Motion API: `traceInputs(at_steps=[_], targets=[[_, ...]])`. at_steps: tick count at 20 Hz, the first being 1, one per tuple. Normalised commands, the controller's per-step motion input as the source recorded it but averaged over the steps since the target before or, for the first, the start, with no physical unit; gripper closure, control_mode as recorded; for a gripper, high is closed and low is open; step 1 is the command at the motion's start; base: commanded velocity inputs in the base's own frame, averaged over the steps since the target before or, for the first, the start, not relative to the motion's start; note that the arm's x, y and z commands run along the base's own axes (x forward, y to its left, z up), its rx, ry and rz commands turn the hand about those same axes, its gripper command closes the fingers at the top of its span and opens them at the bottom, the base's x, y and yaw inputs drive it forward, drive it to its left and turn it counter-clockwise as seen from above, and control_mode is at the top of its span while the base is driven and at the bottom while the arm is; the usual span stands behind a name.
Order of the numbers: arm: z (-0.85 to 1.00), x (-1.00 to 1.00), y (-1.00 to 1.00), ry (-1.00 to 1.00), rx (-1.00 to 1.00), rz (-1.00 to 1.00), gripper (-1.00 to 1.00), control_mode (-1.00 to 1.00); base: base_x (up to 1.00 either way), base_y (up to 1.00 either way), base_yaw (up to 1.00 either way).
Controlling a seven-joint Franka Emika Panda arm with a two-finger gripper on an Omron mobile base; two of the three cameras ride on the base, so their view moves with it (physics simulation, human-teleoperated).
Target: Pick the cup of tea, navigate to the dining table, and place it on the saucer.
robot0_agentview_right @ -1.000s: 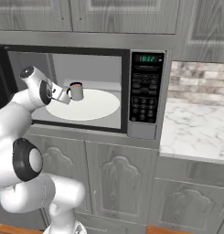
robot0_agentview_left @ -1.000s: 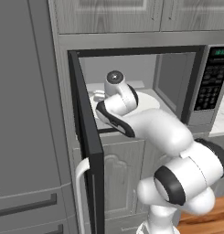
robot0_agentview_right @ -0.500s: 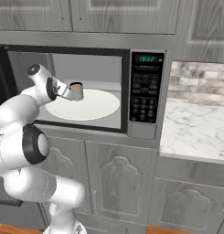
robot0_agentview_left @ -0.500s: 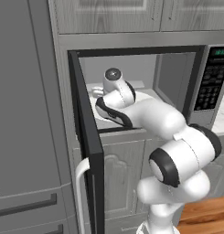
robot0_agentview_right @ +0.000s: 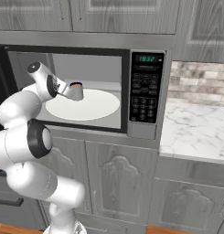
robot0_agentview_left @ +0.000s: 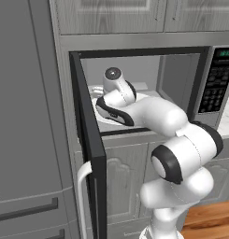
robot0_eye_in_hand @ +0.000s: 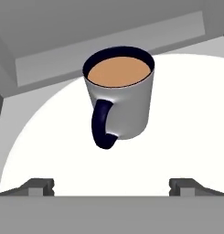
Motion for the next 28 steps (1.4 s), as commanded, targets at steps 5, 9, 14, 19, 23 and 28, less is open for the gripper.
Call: traceInputs(at_steps=[5, 9, 14, 19, 23, 28], targets=[[0.0, 0.07, 0.0, 0.0, 0.0, -0.03, -1.0, -1.0, 0.0, 0.0, 0.0], [0.0, 0.2, 0.0, 0.0, 0.0, -0.05, -1.0, -1.0, 0.0, 0.0, 0.0], [-0.01, 0.22, 0.0, 0.0, 0.0, -0.06, -1.0, -1.0, 0.0, 0.0, 0.0], [-0.07, 0.25, 0.0, 0.0, 0.0, -0.07, -1.0, -1.0, 0.0, 0.0, 0.0], [-0.16, 0.12, 0.02, 0.0, 0.01, -0.07, -1.0, -1.0, 0.0, 0.0, 0.0], [-0.17, 0.05, 0.01, 0.0, 0.0, -0.09, -1.0, -1.0, 0.0, 0.0, 0.0]])
